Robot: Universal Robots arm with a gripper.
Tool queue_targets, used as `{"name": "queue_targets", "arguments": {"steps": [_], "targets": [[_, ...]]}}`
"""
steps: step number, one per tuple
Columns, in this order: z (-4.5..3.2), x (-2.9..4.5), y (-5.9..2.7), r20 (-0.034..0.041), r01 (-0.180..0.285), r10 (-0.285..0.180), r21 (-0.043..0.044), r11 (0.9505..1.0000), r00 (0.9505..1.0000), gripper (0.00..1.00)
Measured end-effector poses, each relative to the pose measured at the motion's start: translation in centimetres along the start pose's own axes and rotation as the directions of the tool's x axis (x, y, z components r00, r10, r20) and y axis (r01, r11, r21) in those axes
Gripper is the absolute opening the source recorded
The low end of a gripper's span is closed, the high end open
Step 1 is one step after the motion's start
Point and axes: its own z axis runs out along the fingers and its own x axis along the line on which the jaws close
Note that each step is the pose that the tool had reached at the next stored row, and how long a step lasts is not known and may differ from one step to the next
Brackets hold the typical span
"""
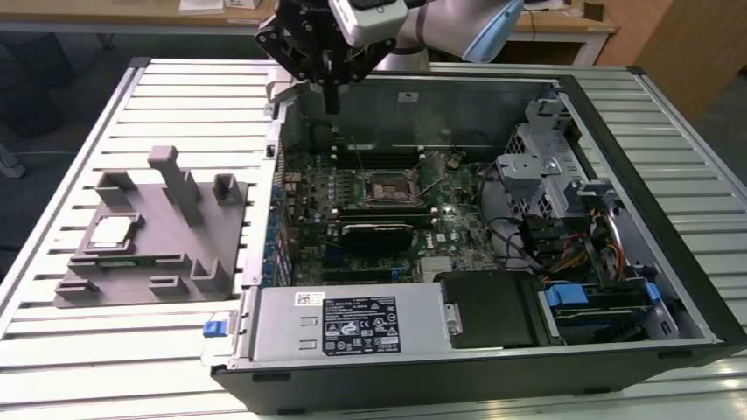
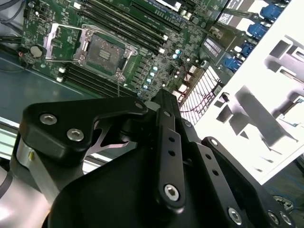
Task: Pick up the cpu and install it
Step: 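Reach for the cpu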
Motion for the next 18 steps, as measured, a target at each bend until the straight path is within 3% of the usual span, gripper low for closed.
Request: {"name": "queue_targets", "arguments": {"steps": [18], "targets": [[0.0,0.91,-0.07,-0.0001,0.0,0.0,0.0001,1.0,1.0,0.11]]}}
